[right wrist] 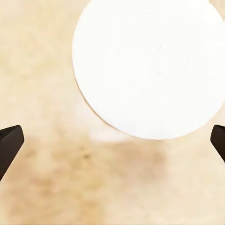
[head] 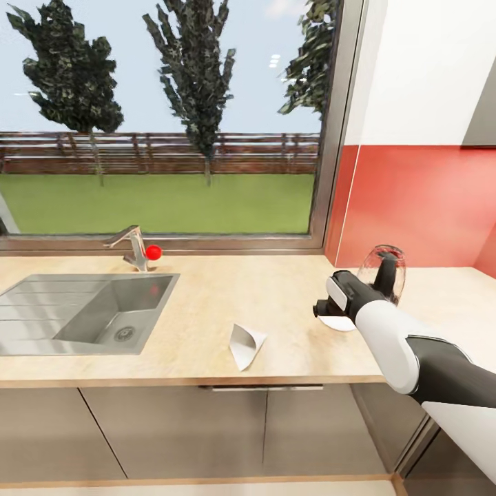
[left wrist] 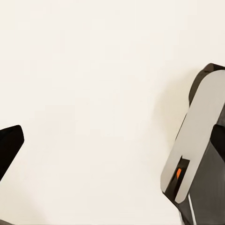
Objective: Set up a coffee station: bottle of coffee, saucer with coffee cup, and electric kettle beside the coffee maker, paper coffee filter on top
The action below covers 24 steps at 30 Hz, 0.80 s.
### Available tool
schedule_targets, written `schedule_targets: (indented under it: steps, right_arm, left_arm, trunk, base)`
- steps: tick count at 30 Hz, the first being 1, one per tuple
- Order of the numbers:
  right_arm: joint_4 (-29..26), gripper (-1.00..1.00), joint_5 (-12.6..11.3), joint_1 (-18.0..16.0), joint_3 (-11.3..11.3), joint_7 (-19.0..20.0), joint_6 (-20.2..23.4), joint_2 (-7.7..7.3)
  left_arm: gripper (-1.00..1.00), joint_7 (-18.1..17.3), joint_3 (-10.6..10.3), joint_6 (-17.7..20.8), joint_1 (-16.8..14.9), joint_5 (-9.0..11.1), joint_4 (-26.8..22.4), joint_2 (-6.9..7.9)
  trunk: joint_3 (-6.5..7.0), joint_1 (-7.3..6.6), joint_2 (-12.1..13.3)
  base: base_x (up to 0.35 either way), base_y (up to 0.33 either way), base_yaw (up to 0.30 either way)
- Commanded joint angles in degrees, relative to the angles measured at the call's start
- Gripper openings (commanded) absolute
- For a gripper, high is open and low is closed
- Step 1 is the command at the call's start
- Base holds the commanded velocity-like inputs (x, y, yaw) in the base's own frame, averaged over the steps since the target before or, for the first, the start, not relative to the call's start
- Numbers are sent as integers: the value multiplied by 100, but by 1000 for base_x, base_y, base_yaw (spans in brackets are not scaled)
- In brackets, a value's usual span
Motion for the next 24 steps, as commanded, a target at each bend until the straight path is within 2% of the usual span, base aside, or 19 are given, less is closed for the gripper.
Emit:
schedule_targets:
  steps: [1, 5, 12, 18, 24]
  right_arm:
    - [-7, 100, 13, -6, -47, -19, 8, 5]
    - [-7, 100, 13, -3, -47, -3, -31, 8]
    - [-7, 100, 13, -2, -47, 3, -46, 2]
    - [-7, 100, 13, -3, -47, 5, -47, 1]
    - [-7, 100, 13, -3, -42, 4, -47, -12]
  left_arm:
    - [100, -38, 14, -11, 1, 39, 1, 1]
    - [100, -36, 14, -13, 1, 39, -1, -4]
    - [100, -40, 14, -23, 1, 39, 0, -7]
    - [100, -41, 14, -24, 1, 39, -1, -7]
    - [100, -42, 14, -24, 1, 39, 0, -7]
  trunk:
    - [-24, 23, -46]
    - [-96, 111, -206]
    - [-96, 111, -206]
    - [-96, 111, -206]
    - [-96, 111, -206]
  base:
    - [0, 0, 0]
    - [0, 0, 0]
    - [4, 0, 0]
    - [177, 0, 0]
    - [46, 0, 0]
